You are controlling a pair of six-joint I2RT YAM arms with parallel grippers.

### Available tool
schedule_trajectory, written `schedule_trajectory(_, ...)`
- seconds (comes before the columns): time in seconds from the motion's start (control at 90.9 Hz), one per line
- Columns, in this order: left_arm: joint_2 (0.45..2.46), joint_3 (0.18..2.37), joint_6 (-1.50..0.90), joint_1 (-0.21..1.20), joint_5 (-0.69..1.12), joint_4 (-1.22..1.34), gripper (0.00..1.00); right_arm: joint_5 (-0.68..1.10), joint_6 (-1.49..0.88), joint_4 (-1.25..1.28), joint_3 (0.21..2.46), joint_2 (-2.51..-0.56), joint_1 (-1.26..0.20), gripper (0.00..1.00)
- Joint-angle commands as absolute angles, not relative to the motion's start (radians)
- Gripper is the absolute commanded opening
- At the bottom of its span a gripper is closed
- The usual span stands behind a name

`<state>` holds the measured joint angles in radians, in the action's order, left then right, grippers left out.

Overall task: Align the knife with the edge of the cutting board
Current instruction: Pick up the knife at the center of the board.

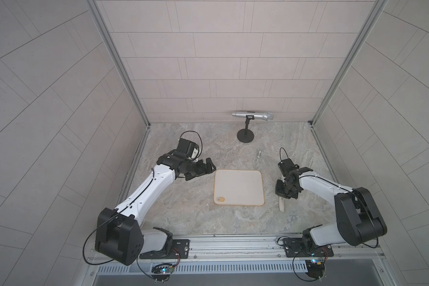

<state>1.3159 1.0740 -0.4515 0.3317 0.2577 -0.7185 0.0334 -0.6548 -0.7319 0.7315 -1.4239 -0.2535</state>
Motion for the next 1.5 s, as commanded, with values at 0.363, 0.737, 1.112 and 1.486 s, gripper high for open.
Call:
schedule_trajectory(0.363,1.303,1.065,-0.433,0.326,0.236,-0.716,1.0,0.038,-0.683,-0.681,0.69,-1.304,-0.271,0.0)
schedule_trajectory(0.737,1.301,1.066,-0.432,0.327,0.243,-0.716,1.0,0.038,-0.714,-0.706,0.677,-1.231,-0.324,0.0)
schedule_trajectory(1.112,1.3,1.065,-0.431,0.326,0.241,-0.716,1.0,0.093,-0.722,-0.716,0.656,-1.14,-0.382,0.0)
schedule_trajectory(1.486,1.299,1.064,-0.429,0.326,0.243,-0.716,1.0,0.1,-0.777,-0.709,0.632,-1.105,-0.484,0.0)
